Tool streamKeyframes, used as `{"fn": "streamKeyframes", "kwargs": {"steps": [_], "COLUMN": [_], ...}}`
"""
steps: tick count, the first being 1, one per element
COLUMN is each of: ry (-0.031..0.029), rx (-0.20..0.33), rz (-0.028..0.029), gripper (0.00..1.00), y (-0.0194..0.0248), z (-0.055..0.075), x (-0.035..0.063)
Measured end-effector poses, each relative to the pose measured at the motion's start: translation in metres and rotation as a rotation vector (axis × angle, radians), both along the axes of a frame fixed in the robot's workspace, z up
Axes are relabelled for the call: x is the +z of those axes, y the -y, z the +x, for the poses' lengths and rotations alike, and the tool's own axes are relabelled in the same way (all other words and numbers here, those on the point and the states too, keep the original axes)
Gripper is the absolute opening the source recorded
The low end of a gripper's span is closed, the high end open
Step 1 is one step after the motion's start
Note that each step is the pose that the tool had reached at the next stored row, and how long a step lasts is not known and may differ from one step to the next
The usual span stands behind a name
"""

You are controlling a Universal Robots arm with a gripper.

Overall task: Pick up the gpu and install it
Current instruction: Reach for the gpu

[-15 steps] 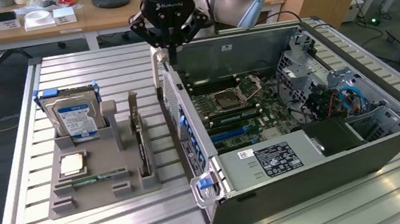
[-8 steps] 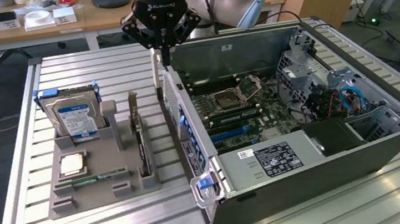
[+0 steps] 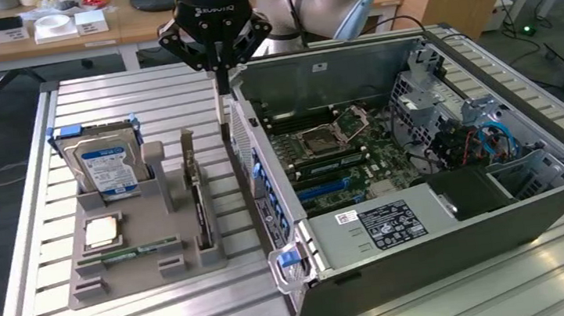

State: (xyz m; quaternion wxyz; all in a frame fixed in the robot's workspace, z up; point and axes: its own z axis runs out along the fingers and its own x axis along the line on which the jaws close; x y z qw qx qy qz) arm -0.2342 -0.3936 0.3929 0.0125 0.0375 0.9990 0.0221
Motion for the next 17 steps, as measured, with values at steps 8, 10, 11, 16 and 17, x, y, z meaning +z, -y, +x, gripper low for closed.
{"fn": "streamKeyframes", "kwargs": {"steps": [8, 10, 11, 16, 17], "ry": [0.0000, 0.0000, 0.0001, 0.0000, 0.0000], "rx": [0.000, 0.000, 0.000, 0.000, 0.000], "rz": [0.0000, 0.0000, 0.0001, 0.0000, 0.0000], "gripper": [0.11, 0.11, 0.11, 0.11, 0.11], "y": [-0.0004, -0.0005, -0.0006, -0.0008, -0.0008], "z": [-0.012, -0.015, -0.016, -0.023, -0.024], "x": [0.0000, -0.0001, -0.0001, -0.0001, -0.0001]}}
